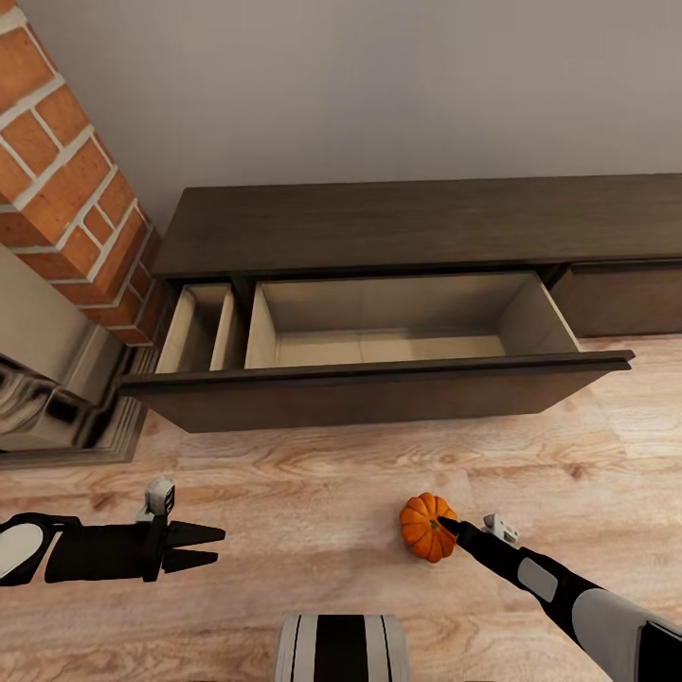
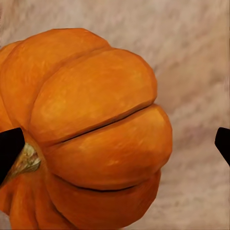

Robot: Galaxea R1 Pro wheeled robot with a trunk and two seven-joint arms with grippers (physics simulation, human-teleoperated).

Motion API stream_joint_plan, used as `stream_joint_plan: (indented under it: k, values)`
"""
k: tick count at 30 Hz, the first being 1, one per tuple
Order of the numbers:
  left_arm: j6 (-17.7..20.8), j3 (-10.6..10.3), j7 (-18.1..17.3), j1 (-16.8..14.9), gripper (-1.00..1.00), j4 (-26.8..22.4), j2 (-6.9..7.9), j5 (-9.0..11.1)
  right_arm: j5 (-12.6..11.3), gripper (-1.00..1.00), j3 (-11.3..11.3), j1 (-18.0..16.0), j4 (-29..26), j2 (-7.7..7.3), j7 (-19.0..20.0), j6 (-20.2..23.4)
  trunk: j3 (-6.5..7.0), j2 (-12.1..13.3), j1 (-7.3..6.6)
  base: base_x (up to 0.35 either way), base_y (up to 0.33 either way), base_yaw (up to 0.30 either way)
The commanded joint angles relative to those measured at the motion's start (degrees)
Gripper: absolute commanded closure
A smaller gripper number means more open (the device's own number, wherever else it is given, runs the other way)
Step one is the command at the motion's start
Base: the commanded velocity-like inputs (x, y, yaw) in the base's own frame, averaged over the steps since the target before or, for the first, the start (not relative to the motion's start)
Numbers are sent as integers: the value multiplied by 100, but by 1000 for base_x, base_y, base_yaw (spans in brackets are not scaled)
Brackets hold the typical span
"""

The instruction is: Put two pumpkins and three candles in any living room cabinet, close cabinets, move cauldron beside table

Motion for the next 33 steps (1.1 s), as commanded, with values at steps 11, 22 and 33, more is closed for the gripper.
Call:
stream_joint_plan:
  k: [11, 22, 33]
  values:
    - [-1, -24, -51, -10, -100, 2, 5, -33, -43, -100, 161, 2, -11, 4, 131, 29, -26, -2, 2, 6, 7, 0]
    - [-1, -37, -51, -10, -100, -4, 5, -33, -43, -100, 161, 1, -12, 5, 133, 29, -26, -2, 2, 44, 42, 0]
    - [-1, -57, -51, -10, -100, -4, 5, -33, -35, -100, 163, 1, 37, 11, 133, 12, -26, -2, 2, 0, 11, 0]
